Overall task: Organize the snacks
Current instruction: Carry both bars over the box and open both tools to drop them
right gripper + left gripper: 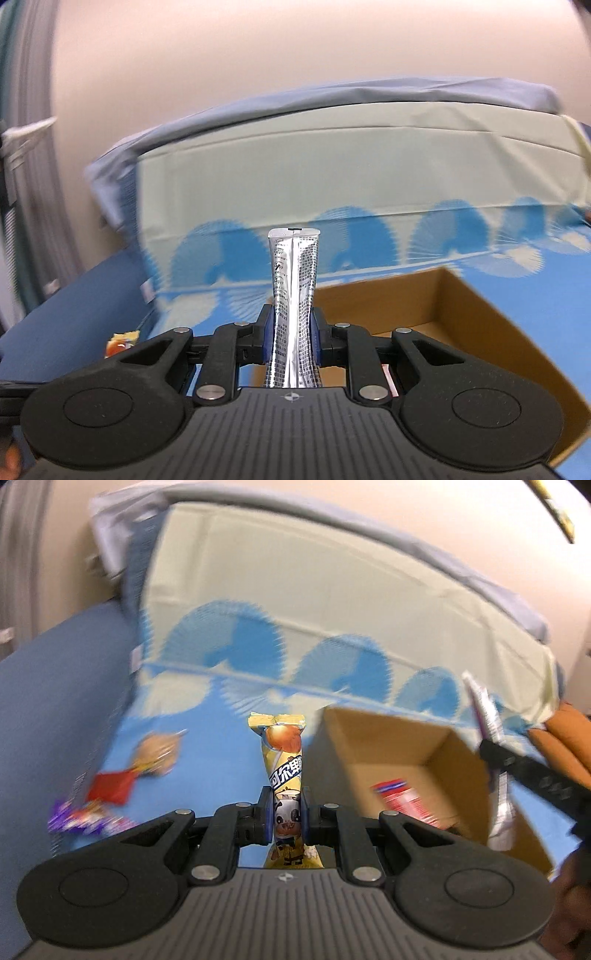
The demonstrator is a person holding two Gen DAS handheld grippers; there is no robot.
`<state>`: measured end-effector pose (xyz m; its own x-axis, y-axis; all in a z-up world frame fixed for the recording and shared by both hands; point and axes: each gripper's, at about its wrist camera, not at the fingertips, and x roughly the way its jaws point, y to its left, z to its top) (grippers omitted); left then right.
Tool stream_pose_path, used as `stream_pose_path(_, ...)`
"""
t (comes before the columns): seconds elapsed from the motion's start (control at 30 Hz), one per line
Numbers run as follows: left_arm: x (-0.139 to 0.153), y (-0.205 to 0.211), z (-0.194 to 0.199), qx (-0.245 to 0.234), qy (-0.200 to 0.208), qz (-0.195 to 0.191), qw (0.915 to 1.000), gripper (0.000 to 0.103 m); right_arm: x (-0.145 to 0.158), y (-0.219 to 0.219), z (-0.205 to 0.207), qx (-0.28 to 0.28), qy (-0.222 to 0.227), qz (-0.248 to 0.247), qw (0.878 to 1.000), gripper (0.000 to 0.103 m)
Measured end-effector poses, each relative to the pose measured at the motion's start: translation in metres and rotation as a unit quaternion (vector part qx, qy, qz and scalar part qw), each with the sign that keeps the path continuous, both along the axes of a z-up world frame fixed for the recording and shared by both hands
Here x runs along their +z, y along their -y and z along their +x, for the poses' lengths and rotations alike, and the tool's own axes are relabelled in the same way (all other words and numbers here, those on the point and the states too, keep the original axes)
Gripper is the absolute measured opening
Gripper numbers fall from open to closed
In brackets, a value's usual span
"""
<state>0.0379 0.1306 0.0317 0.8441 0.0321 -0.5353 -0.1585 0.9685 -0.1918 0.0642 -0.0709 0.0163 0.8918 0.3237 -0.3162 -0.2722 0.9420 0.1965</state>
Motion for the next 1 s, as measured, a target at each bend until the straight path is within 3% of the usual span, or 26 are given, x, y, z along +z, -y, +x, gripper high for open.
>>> stream_pose_path(0.27, 0.032, 0.074, 0.045, -0.066, 0.038, 0.0, 0.9971, 0.015, -0.009, 0.042, 0.018, -0.087, -0.012, 0.027, 0.996, 0.021)
stream_pose_path(0.7, 0.051, 0.124, 0.08, -0.109, 0.066, 0.021, 0.9916, 0.015, -0.016, 0.068, 0.022, -0.14, -0.013, 0.042, 0.989, 0.021)
stream_pose_path(0.8, 0.048, 0.125, 0.083, -0.116, 0.057, 0.01, 0.9916, 0.026, -0.018, 0.066, 0.025, -0.147, -0.025, 0.032, 0.988, 0.028)
stream_pose_path(0.87, 0.043, 0.12, 0.077, -0.105, 0.057, 0.013, 0.9928, 0.033, -0.021, 0.065, 0.029, -0.144, -0.039, 0.027, 0.988, 0.056)
stream_pose_path(0.93, 0.037, 0.11, 0.068, -0.09, 0.057, 0.011, 0.9943, 0.038, -0.026, 0.06, 0.034, -0.135, -0.06, 0.016, 0.989, 0.069)
stream_pose_path(1.0, 0.028, 0.096, 0.053, -0.066, 0.062, 0.012, 0.9958, 0.039, -0.03, 0.055, 0.035, -0.133, -0.067, 0.003, 0.989, 0.069)
